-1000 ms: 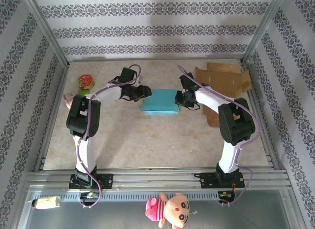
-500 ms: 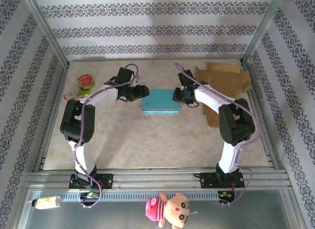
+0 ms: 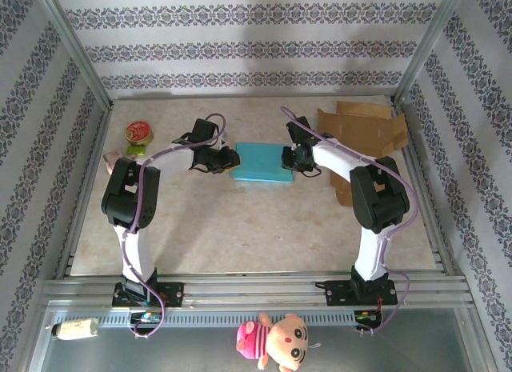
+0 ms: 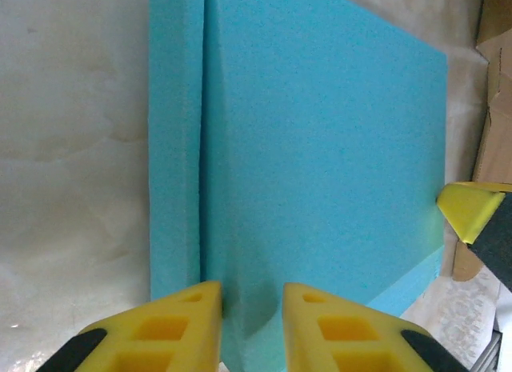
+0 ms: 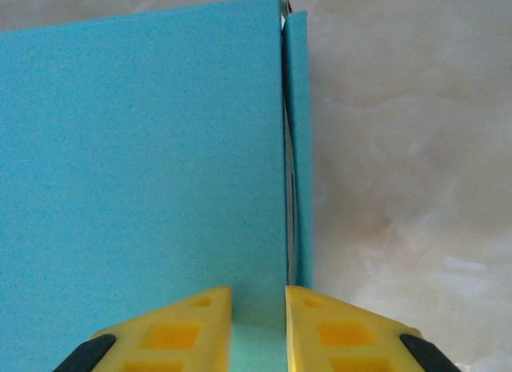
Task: Fold the paper box
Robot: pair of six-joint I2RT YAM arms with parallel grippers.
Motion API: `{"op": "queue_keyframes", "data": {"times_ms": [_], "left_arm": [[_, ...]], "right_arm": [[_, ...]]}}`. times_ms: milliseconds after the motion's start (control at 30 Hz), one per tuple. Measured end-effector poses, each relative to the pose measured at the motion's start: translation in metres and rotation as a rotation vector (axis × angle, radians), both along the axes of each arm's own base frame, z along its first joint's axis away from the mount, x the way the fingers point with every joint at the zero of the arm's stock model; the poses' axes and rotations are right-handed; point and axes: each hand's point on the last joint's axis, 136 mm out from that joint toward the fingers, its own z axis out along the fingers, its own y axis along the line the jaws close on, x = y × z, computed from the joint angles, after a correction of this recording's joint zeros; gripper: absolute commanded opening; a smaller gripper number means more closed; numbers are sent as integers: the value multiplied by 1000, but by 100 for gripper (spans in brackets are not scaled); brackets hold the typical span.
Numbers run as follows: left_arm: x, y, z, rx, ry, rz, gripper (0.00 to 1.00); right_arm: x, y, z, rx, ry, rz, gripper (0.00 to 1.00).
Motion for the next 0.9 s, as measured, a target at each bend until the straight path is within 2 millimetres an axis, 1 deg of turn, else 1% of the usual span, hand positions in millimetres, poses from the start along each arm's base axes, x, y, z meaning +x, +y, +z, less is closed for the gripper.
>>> {"op": "queue_keyframes", "data": {"times_ms": [133,267,400,467,567,667,767,833,900], "left_arm": [[0,0,-9,3,15,3,24],[-2,1,-15,5,24,2,33],[-1,0,-13,2,11,-4,40],[0,1,-10,9,0,-3,45],[0,5,-5,37,-17,-1,52],[4,8,3,61,-39,2,58],[10,10,10,78,-66,4,63],[14,12,13,87,-78,8,63],[17,14,15,97,-86,11,63]], "right_arm": [[1,-2,0,-10,-4,-4,24],[0,-1,-5,-22,1,-1,28],[-1,-1,-5,-27,1,0,36],[-2,-1,-3,-31,1,6,39],[-1,-2,9,-39,-13,17,42],[8,-3,31,-43,-71,16,44],[15,-7,48,-48,-118,11,48],[18,-8,50,-45,-126,6,49],[17,-8,46,-39,-115,9,49]]}}
